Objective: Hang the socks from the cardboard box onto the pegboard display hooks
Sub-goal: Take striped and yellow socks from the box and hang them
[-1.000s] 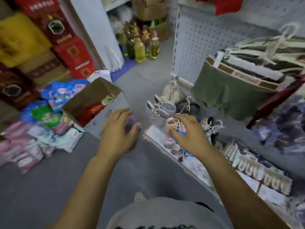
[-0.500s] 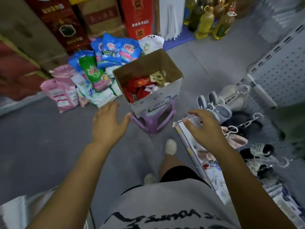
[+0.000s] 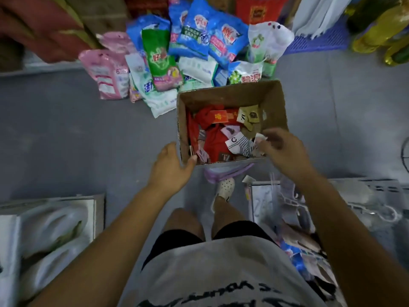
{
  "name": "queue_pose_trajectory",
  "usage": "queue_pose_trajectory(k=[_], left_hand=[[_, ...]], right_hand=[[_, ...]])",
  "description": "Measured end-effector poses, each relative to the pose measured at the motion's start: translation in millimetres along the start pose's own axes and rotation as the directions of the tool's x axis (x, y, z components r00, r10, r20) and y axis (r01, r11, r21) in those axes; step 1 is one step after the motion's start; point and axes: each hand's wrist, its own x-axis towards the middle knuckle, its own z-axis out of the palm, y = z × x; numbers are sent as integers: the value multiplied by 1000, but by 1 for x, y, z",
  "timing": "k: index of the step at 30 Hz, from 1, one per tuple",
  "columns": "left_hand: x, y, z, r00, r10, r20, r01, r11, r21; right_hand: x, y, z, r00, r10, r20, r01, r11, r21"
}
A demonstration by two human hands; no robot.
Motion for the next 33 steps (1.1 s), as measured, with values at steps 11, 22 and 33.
queue_pose_trajectory(k=[11,22,33], left_hand=[[101,-4,73,952,-306,18,290,879,-378],[104,-21,91,965,-256,-58,216,899,-381],[90,14,75,885,-150,-440,9,952,-306]], right_hand=[[179,71,71,854,244,460,-44,914,-404],[216,110,139,818,324,475,-170,925,-339],[163,37,86,854,267,447,-358,924,132]])
